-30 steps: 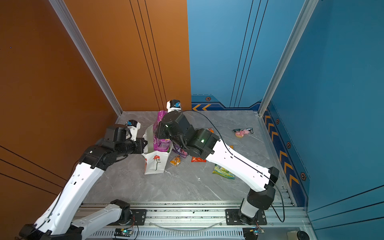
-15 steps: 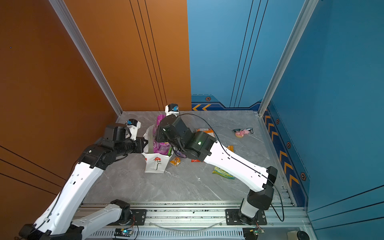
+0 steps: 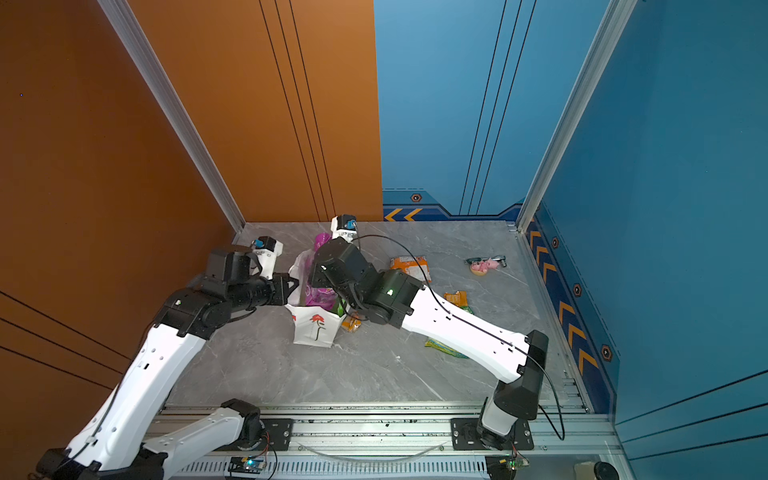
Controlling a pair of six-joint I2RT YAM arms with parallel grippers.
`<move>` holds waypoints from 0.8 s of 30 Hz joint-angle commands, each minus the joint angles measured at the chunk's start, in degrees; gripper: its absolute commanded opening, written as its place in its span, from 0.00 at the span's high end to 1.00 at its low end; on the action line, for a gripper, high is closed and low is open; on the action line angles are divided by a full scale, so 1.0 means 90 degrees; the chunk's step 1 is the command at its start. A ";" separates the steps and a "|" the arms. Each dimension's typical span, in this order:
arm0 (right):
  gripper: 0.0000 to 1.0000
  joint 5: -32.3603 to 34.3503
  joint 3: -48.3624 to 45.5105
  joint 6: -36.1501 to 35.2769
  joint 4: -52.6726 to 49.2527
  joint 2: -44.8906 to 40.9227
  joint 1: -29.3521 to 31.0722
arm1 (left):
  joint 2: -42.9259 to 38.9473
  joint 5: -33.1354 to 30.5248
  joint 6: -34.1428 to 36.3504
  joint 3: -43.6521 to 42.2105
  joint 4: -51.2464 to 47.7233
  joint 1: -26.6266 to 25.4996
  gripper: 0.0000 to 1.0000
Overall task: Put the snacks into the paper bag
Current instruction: 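Lower the purple candy bag into the paper bag beside the Lay's bag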
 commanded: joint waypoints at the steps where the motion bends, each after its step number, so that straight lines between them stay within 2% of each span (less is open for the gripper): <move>1: 1.00 0.0488 0.0035 0.0179 0.0863 -0.0046 0.0134 | -0.0100 0.0111 -0.0093 0.0115 0.0133 -0.0064 1.00; 6: 1.00 0.0738 -0.0150 0.0364 0.0774 0.0102 0.0224 | -0.0080 0.0082 -0.0063 0.0068 0.0125 -0.0070 1.00; 15: 1.00 -0.0006 -0.0118 0.0737 0.0968 0.0433 0.0055 | -0.0070 0.0127 -0.0061 0.0046 0.0164 -0.0065 1.00; 24: 1.00 -0.0018 -0.0375 0.1054 0.0959 0.0520 -0.0064 | -0.0100 0.0107 -0.0014 0.0039 0.0164 -0.0069 1.00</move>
